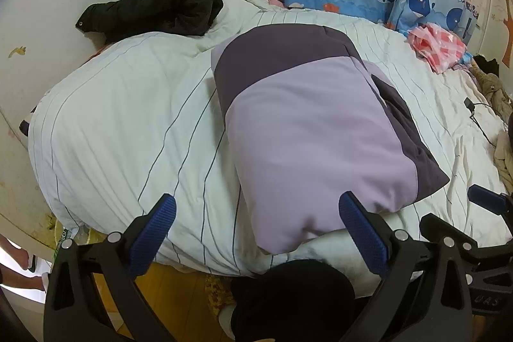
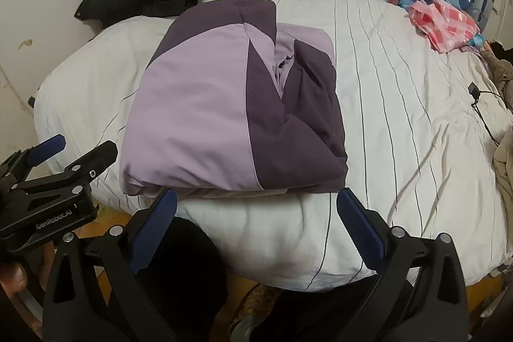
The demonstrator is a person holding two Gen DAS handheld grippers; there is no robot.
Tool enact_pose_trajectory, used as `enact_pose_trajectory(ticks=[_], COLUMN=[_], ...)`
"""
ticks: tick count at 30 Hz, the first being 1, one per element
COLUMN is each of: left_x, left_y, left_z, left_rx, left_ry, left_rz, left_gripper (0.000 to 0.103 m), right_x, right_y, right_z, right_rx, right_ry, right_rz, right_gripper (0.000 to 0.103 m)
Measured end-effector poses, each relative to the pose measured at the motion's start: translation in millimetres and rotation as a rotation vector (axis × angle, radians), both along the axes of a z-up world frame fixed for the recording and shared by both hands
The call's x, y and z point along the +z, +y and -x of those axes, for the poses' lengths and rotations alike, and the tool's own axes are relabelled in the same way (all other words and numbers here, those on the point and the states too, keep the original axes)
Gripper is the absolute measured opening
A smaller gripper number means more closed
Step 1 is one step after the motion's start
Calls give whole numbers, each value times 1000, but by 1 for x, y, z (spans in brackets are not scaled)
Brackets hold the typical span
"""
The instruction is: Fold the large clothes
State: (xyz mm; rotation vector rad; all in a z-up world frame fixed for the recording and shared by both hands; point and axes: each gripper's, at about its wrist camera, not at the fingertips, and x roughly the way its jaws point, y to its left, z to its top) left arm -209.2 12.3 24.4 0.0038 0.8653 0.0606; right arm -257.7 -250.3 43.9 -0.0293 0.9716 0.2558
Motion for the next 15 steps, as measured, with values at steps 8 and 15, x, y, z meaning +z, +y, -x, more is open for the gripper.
enact_pose_trajectory(ticks=[8, 15], left_x=[0, 0], left_y=[0, 1], left_z=[-1, -3], left_rx=[2, 8], left_ry=[-1, -6], left_rz=[4, -4], left_gripper=[97, 97], right_x=[-2, -3], right_y=[1, -1], right_z=[-2, -4], right_rx=[9, 8], right_ry=[9, 12], right_rz=[-8, -22], right_gripper=[96, 96])
